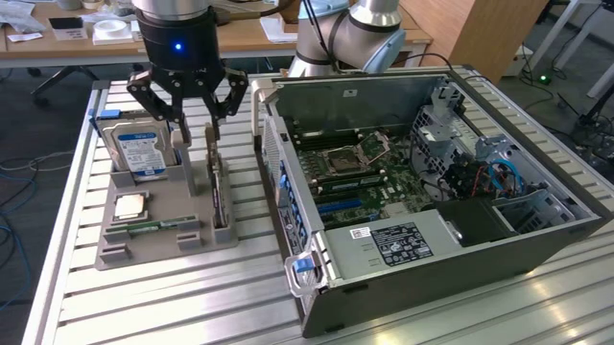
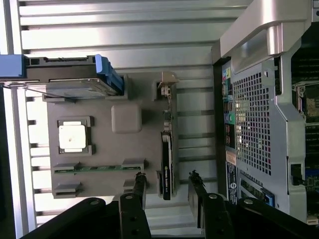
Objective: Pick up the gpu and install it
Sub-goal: 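Pick up the gpu and move the gpu toward the slot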
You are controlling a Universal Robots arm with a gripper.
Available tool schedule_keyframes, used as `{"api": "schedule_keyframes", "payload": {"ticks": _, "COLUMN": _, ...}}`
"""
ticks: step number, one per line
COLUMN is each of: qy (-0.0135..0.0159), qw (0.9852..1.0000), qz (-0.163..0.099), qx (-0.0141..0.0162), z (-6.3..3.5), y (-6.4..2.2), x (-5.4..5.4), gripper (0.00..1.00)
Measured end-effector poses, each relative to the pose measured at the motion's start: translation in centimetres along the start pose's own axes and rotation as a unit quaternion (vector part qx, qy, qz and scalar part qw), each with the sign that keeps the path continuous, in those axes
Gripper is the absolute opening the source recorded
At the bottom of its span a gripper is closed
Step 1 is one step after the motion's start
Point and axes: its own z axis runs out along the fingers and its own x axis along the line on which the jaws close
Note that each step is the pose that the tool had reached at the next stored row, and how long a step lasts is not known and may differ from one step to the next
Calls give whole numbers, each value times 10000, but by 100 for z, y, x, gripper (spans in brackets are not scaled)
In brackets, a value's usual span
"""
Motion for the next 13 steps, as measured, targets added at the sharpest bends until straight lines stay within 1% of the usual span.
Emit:
{"api": "schedule_keyframes", "payload": {"ticks": 5, "qy": 0, "qw": 10000, "qz": 0, "qx": -1, "z": 85, "y": -3, "x": 2, "gripper": 47}}
{"api": "schedule_keyframes", "payload": {"ticks": 13, "qy": -1, "qw": 10000, "qz": 0, "qx": -1, "z": 107, "y": -5, "x": 2, "gripper": 47}}
